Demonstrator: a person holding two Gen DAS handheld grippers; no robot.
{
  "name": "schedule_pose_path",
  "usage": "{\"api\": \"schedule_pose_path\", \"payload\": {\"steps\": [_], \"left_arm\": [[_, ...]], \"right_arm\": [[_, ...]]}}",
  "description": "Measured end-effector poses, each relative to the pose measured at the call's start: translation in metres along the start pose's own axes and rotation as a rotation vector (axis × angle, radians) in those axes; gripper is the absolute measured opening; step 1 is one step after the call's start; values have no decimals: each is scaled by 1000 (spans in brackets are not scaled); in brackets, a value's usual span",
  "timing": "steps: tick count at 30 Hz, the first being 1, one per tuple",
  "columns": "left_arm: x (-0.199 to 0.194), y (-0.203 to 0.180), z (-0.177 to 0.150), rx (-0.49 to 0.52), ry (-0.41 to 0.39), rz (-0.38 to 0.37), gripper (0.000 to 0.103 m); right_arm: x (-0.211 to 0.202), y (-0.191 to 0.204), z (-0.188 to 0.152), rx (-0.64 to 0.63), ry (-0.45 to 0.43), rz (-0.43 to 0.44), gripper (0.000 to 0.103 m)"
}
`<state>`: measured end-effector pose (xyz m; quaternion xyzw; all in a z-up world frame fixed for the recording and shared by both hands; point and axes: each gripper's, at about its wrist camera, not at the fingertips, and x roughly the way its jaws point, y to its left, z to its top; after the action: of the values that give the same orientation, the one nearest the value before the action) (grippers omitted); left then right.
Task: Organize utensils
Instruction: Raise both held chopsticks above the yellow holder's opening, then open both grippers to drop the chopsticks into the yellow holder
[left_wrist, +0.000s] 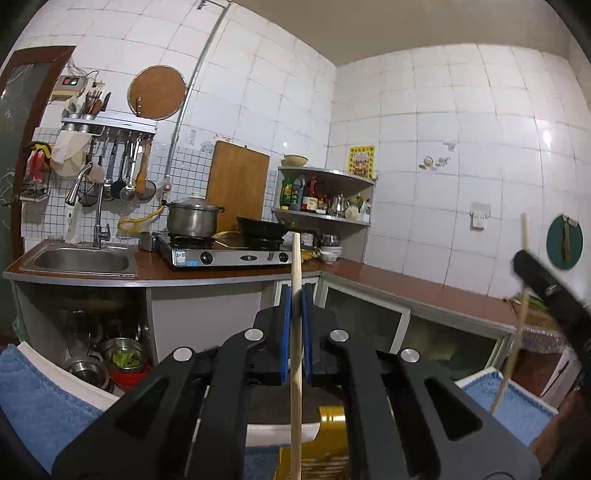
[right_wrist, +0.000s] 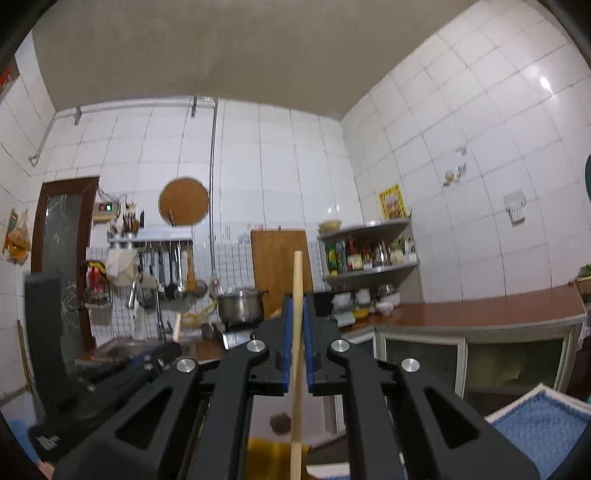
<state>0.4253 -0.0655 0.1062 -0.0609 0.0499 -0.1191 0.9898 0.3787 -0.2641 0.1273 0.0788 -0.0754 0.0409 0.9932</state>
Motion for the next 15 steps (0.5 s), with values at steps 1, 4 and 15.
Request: {"api": "schedule_pose_path", "payload": {"steps": [1, 4, 15], "left_arm": [[0, 0, -3, 4, 7, -1, 4], [-2, 3, -12, 8, 35, -5, 4], [-10, 11, -38, 16, 192, 24, 5]], "right_arm": [[2, -1, -6, 4, 18, 0, 6], [6, -12, -30, 29, 93, -14, 6], [5, -24, -72, 43, 310, -20, 6]]}}
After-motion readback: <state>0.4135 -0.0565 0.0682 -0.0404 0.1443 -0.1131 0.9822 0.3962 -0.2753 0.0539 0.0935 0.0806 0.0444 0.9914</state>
